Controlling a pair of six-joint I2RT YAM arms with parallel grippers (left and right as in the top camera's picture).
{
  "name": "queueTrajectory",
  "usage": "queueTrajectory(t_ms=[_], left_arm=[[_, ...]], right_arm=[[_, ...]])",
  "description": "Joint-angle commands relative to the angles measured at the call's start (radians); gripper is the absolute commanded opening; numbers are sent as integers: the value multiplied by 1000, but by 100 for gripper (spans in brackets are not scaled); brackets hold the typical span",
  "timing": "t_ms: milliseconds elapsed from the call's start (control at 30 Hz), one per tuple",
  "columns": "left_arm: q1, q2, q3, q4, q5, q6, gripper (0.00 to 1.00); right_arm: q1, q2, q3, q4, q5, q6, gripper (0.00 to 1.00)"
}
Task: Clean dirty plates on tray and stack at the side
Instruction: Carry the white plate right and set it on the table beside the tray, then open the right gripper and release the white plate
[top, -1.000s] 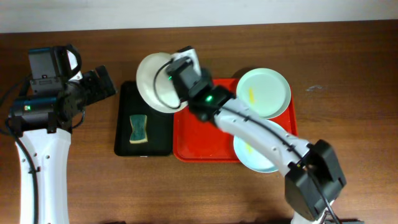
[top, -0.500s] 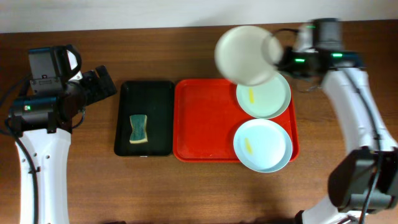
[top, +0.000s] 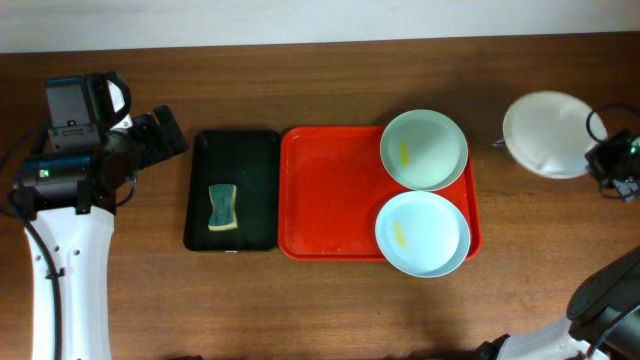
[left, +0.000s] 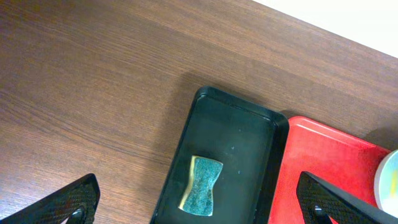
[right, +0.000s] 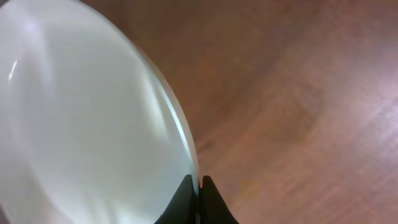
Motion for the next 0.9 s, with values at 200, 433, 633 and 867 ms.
queueTrajectory(t_ms=[200, 433, 633, 867], left_arm=[[3, 2, -1, 2, -3, -9, 99], [3, 2, -1, -2, -3, -9, 99], [3, 2, -1, -2, -3, -9, 99], [3, 2, -1, -2, -3, -9, 99]], right_arm=[[23, -12, -258, 202, 76, 9, 4], [59, -11, -335, 313, 78, 21, 4], [96, -11, -335, 354, 90, 20, 6], [102, -10, -335, 379, 108, 20, 6]])
